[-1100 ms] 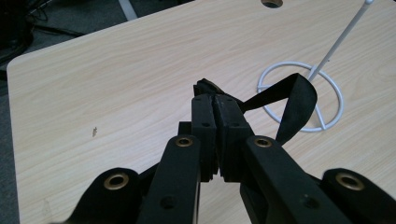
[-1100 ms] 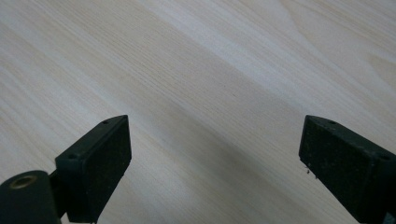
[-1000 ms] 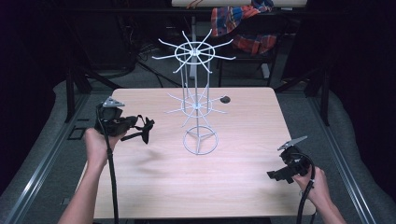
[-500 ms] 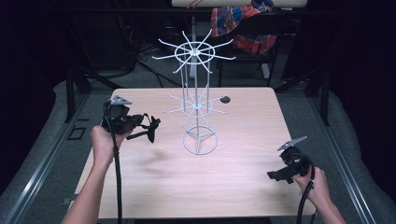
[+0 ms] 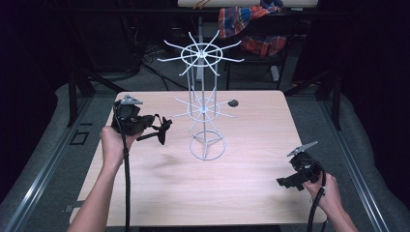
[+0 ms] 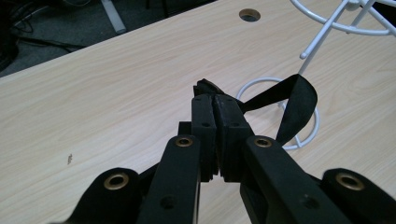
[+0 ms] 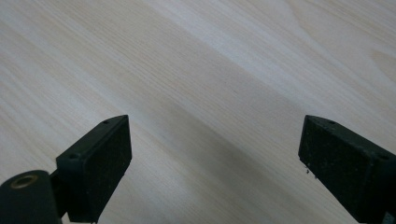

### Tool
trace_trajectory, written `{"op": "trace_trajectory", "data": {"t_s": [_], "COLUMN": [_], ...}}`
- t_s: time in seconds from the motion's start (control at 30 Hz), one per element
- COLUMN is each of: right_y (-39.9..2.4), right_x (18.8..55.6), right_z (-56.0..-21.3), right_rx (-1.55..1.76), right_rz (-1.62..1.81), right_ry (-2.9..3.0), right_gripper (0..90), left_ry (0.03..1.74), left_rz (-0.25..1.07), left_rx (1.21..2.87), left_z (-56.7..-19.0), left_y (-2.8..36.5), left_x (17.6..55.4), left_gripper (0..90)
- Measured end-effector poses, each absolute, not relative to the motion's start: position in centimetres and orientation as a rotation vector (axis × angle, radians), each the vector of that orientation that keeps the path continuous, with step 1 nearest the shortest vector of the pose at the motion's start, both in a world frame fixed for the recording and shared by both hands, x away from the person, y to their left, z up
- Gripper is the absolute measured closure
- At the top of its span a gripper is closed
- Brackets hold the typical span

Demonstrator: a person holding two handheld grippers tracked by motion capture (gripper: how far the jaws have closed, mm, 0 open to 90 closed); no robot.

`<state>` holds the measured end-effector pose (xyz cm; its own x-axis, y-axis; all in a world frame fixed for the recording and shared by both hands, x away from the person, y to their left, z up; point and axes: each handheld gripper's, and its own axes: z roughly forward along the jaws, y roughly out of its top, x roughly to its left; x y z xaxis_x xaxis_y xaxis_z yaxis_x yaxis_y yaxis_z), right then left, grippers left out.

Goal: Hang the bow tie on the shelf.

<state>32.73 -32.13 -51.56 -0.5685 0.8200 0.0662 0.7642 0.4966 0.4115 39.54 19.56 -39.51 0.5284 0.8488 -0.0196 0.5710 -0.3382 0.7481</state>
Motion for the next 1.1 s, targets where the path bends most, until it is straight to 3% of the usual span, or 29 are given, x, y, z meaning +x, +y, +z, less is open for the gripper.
{"op": "trace_trajectory", "data": {"t_s": [1.1], "right_y": [-32.2], "right_x": [32.7], "right_z": [-51.7], "right_rx": [1.400], "right_rz": [0.624], "right_ry": [2.587], "right_gripper": [9.2], "left_ry": [1.077], "left_rz": [0.490], "left_rx": [2.044], "left_z": [-38.1], "left_y": [17.4], "left_x": [40.1], "left_gripper": [87.5]}}
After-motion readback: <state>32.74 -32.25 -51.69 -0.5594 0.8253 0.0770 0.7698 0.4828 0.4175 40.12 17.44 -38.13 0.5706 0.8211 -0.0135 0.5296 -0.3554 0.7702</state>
